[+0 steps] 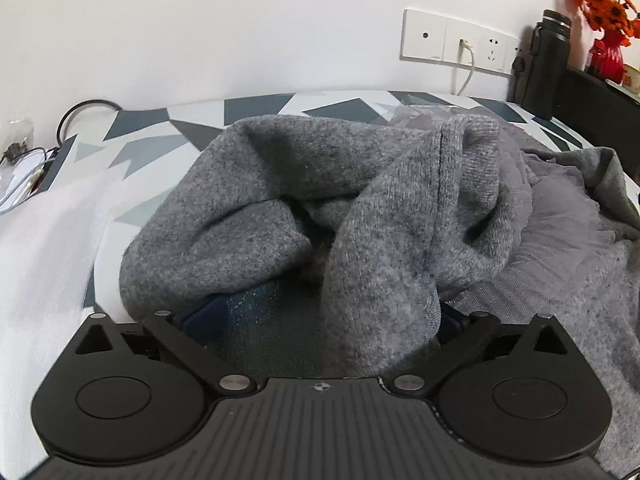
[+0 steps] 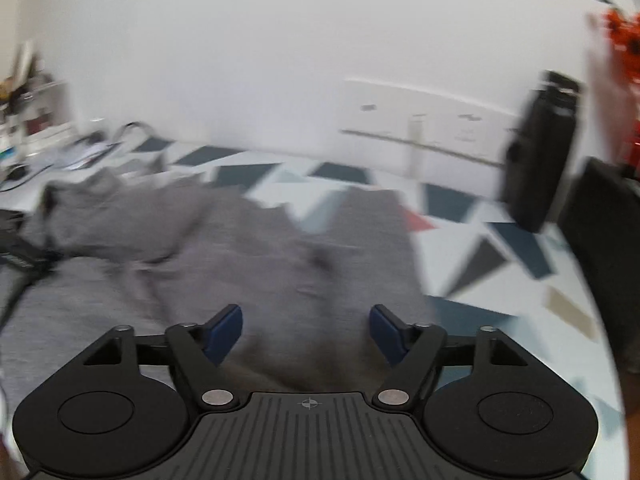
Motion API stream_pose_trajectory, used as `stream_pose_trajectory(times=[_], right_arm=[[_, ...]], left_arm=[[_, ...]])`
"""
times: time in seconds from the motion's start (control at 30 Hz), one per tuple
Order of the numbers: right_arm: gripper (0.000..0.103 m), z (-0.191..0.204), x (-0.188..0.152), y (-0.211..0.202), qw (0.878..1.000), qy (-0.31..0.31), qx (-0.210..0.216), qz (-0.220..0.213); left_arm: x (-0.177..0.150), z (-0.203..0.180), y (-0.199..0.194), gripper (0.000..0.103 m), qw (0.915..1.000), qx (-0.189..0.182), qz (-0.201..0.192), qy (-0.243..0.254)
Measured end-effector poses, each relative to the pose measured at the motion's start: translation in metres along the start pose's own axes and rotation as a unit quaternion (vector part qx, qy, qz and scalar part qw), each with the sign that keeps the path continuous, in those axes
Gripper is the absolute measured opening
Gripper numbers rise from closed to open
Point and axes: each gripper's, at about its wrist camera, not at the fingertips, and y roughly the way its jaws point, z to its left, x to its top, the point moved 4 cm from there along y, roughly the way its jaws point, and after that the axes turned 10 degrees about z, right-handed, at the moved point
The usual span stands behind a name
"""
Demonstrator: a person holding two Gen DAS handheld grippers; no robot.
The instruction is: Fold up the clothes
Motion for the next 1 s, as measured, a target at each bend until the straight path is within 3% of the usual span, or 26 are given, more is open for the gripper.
stream_pose_trajectory(times=[0.17,0.27,0.37,0.43,0.87,1.0], right_arm=[[0.096,0.022,-0.001,0.040,0.998,-0.020,-0.028,0.043],[0.102,0.020,0.002,0.051,0.998,-0.010,-0.022,0.050],[0.102,0.015,0.004,0.062,0.998,0.003,-0.013,0.055],[0.102,0.014,0.011,0.071,0.998,-0.008,-0.033,0.057],[0.102,-0.018,0.077,0.138,0.996,0.037,-0.058,0.048],[0.102,-0.029,0.087,0.149,0.997,0.039,-0.059,0.038]], left_arm=[[0.000,-0.002,0.002,0.103,1.0000,0.001,-0.007,0.000],[0.001,-0.003,0.002,0.103,1.0000,-0.001,-0.009,-0.001],[0.003,-0.005,0.004,0.103,0.9999,0.001,-0.011,0.000],[0.007,-0.007,0.006,0.103,0.9999,0.004,-0.010,-0.003],[0.037,-0.028,0.030,0.103,0.9993,0.025,-0.003,-0.026],[0.056,-0.036,0.039,0.103,0.9993,0.023,0.025,-0.015]])
